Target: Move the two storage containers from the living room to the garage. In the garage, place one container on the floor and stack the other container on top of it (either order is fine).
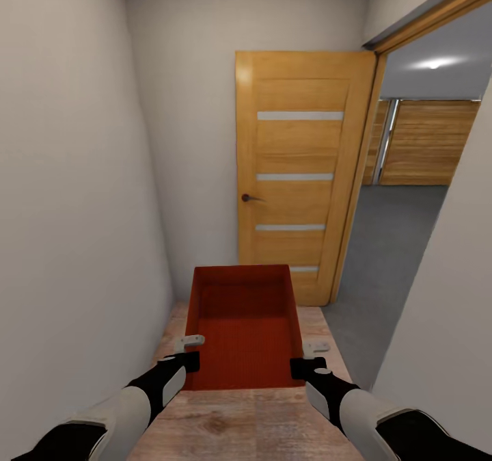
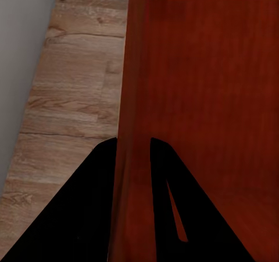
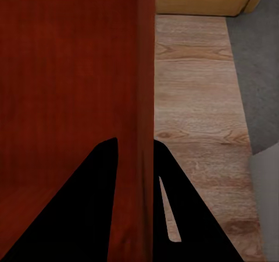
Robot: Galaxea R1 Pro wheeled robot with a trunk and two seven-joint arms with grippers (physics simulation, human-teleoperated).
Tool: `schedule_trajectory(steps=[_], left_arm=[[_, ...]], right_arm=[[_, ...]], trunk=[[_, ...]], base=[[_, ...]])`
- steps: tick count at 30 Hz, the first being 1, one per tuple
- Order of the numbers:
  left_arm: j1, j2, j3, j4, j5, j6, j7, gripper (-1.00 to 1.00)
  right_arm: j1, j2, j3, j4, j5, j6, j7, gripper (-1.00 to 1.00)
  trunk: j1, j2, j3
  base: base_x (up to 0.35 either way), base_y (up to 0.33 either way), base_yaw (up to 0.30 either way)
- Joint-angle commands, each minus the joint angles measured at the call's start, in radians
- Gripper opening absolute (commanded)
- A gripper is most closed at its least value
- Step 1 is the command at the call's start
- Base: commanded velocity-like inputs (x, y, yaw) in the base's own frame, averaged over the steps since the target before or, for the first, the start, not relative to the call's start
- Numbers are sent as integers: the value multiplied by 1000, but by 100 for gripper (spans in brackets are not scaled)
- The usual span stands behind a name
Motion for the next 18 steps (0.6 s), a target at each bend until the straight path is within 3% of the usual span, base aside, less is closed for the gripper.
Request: schedule_trajectory(steps=[1, 18], left_arm=[[0, 42, 35, -5, -12, -33, 41, -100], [0, 44, 35, -6, -13, -33, 41, -100]], right_arm=[[0, 1, -25, 2, -4, -2, 10, -100], [0, 0, -24, 2, -5, -2, 10, -100]], trunk=[[1, -1, 0], [1, -1, 0]], base=[[324, 0, 0], [324, 0, 0]])
